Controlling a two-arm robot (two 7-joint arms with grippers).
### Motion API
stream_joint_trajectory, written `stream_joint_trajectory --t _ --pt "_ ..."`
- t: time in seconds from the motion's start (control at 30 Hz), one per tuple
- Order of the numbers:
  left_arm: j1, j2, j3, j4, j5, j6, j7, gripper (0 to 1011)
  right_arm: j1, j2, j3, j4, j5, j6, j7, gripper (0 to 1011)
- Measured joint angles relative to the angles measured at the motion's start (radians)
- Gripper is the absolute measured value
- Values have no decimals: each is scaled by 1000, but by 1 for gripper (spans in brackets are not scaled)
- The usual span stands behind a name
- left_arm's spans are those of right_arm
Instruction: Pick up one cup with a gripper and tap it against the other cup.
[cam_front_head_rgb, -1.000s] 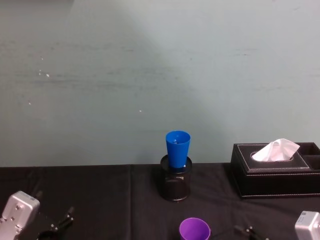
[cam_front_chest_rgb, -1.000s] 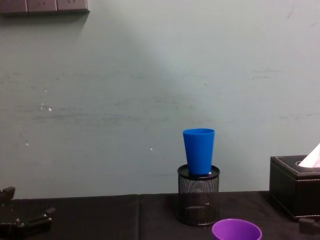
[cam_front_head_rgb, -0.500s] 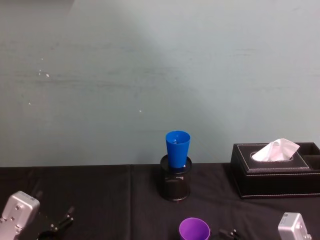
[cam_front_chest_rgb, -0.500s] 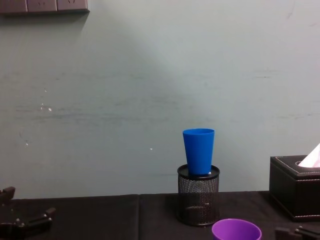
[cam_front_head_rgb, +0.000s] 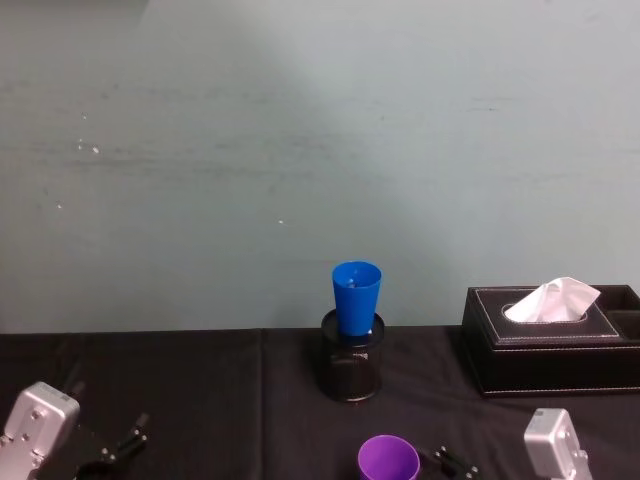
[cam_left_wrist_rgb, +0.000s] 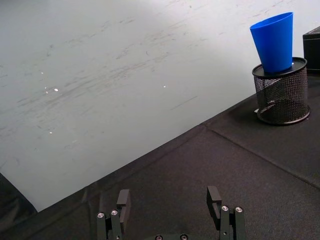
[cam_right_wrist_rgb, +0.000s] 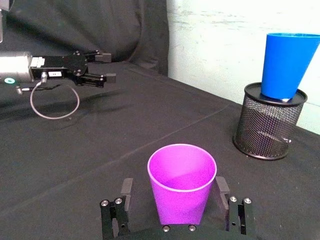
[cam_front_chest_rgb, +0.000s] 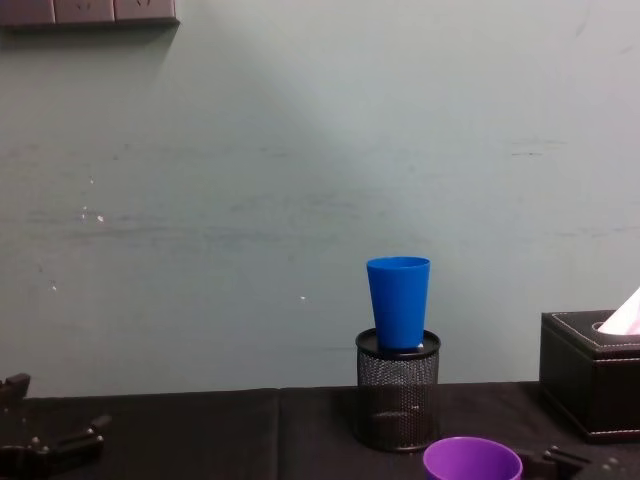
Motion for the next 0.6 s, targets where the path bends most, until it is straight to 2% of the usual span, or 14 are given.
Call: stream_joint_trajectory --t 0.4,0.6 --pt "0 0 0 0 0 0 0 1000 63 -65 -12 86 -23 -13 14 1004" --pt "0 0 0 0 0 0 0 1000 83 -84 -18 119 -39 -24 15 1004"
